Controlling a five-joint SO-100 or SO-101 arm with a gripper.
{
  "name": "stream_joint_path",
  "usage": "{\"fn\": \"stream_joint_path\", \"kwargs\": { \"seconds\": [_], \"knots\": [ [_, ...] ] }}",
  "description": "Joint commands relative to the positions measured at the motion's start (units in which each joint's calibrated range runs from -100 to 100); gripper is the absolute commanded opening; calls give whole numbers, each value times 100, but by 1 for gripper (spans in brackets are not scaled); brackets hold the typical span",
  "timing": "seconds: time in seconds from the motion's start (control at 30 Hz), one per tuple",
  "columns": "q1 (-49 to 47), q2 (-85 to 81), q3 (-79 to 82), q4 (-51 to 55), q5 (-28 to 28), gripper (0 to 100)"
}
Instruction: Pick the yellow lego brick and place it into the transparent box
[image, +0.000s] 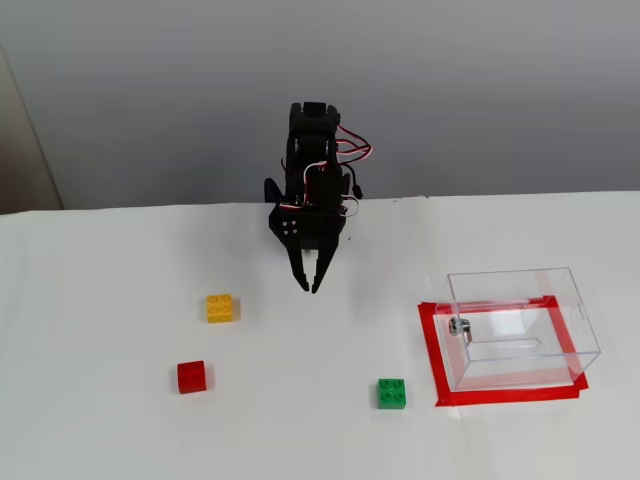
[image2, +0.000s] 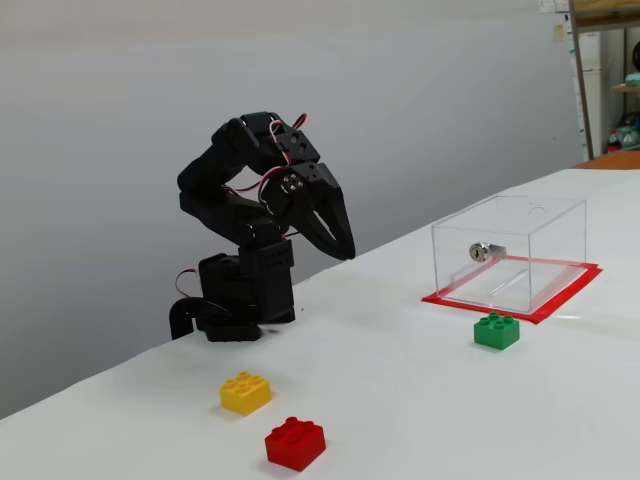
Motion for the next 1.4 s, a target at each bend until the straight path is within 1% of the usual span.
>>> {"fn": "stream_joint_path", "kwargs": {
  "seconds": [0.0,0.13,0.33,0.47,0.63,0.73,1.0,1.23,1.37],
  "knots": [
    [554,399,-869,134,11,2],
    [1285,612,-1132,143,-31,2],
    [2395,671,-1041,343,-41,2],
    [3001,1155,-1050,587,-67,2],
    [3718,2309,-1240,639,-485,2],
    [4043,2928,-1584,613,-610,2],
    [4798,4354,-2895,596,-620,2],
    [5130,5211,-3247,596,-1268,2],
    [5175,5525,-3428,448,-1539,2]
  ]
}}
